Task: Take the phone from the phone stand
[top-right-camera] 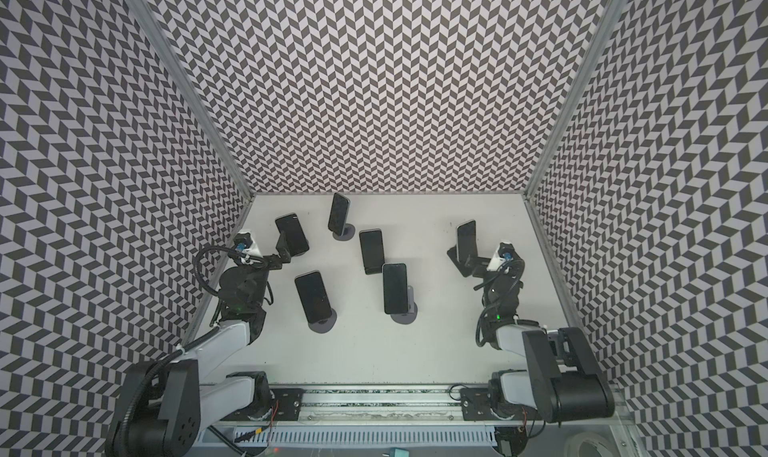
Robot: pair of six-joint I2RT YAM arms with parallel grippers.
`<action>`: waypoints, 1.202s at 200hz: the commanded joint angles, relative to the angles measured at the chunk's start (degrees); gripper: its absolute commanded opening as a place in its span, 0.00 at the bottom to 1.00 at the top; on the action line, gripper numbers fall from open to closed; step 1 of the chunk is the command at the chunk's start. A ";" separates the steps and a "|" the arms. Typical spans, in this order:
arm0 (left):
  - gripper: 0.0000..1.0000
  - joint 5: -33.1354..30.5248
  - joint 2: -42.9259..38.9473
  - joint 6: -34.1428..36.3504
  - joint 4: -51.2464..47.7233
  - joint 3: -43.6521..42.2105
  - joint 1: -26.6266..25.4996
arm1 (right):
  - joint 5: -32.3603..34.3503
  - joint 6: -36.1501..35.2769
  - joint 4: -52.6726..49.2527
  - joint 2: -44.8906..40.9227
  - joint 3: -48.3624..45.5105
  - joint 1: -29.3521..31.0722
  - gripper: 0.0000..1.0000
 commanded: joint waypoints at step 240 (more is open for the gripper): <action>1.00 21.25 -25.87 7.30 -53.52 23.58 -24.78 | -34.72 -13.72 -60.27 -10.11 31.23 -0.67 0.99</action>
